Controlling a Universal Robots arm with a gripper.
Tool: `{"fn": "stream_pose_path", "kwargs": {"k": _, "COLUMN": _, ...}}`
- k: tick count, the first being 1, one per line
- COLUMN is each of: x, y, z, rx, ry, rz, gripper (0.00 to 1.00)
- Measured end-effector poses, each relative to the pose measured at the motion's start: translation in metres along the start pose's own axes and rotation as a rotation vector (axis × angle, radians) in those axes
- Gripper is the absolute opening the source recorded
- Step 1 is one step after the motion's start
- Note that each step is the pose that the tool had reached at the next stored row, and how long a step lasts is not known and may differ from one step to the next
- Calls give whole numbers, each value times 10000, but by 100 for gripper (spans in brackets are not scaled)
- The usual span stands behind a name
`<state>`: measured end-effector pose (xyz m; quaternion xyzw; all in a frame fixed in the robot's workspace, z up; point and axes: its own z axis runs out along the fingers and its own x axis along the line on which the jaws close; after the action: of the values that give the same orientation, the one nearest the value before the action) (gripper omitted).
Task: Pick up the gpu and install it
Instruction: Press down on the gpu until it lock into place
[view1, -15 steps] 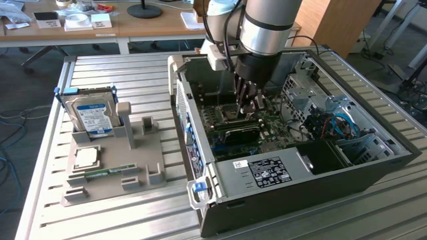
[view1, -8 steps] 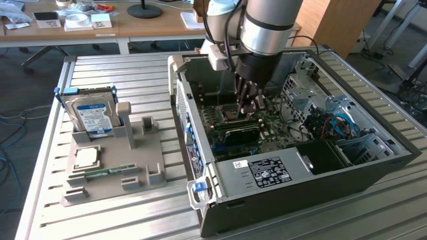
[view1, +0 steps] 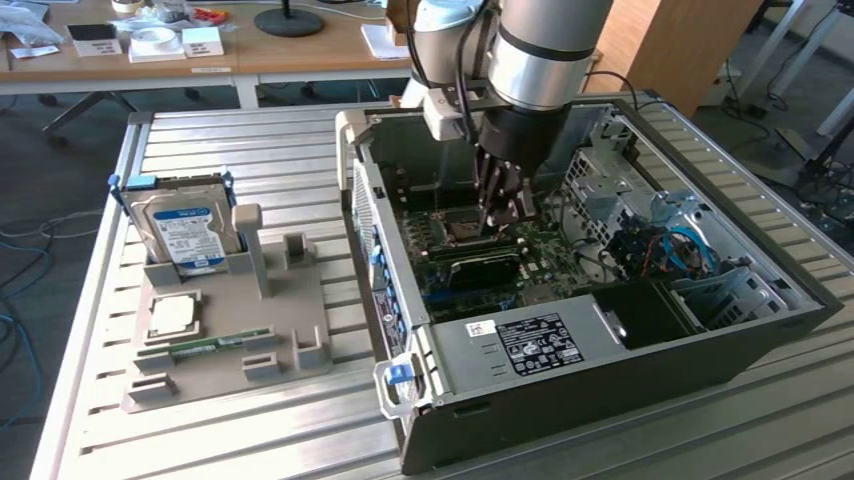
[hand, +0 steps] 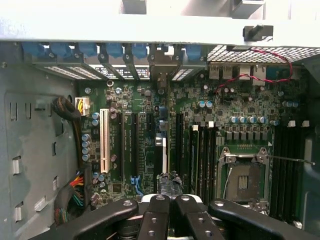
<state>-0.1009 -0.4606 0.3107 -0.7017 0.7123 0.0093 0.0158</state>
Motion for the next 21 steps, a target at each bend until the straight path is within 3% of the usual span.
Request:
{"fn": "stream_pose_path", "kwargs": {"k": 4, "x": -1, "y": -8, "z": 1, "rx": 0, "ry": -1, "rz": -3, "gripper": 11}}
{"fn": "stream_pose_path", "kwargs": {"k": 8, "x": -2, "y": -80, "z": 1, "rx": 0, "ry": -1, "rz": -2, "gripper": 11}}
{"fn": "stream_pose_path", "kwargs": {"k": 21, "x": -4, "y": -111, "z": 5, "rx": 1, "ry": -5, "rz": 0, "gripper": 11}}
